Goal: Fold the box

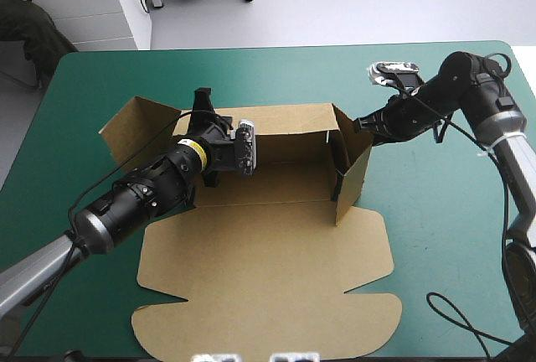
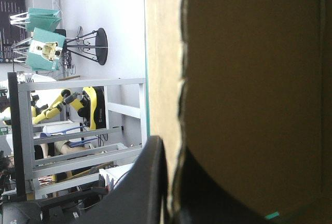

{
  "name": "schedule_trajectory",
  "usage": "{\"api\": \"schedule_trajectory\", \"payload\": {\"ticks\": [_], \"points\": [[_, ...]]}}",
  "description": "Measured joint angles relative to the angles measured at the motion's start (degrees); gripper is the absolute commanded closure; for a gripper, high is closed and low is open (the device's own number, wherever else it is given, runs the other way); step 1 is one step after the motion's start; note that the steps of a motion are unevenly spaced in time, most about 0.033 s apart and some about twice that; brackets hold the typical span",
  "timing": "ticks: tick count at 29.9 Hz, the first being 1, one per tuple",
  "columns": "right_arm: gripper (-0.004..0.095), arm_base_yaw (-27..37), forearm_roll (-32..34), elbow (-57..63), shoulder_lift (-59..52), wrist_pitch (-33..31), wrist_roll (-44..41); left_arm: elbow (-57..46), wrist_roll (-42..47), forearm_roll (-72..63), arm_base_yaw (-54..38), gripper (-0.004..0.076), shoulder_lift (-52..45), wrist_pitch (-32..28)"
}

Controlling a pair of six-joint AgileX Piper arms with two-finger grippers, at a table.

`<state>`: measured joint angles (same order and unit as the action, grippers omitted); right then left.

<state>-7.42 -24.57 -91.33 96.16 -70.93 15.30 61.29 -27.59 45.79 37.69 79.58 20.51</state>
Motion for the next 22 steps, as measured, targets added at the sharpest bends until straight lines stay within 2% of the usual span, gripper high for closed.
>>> {"api": "schedule_trajectory", "payload": {"ticks": [6,10,19,22], "points": [[0.0927,-0.02,-6.65,4.91,0.00,0.14,5.00,0.00,0.00,0.00,-0.10,0.0731,0.01,-0.03],[0.0924,-0.02,-9.24,9.18,-1.38,0.99,12.50,0.05,0.00,0.36,-0.10,0.0731,0.57,-0.10],[0.0926,-0.02,-16.07,21.89,-12.79,16.80,32.05,0.38,-1.97,1.28,-0.20,0.0731,1.92,-0.46],[0.0915,-0.02,-18.33,25.50,-13.97,19.70,36.25,0.49,-2.16,1.32,-0.20,0.0731,2.18,-0.50]]}}
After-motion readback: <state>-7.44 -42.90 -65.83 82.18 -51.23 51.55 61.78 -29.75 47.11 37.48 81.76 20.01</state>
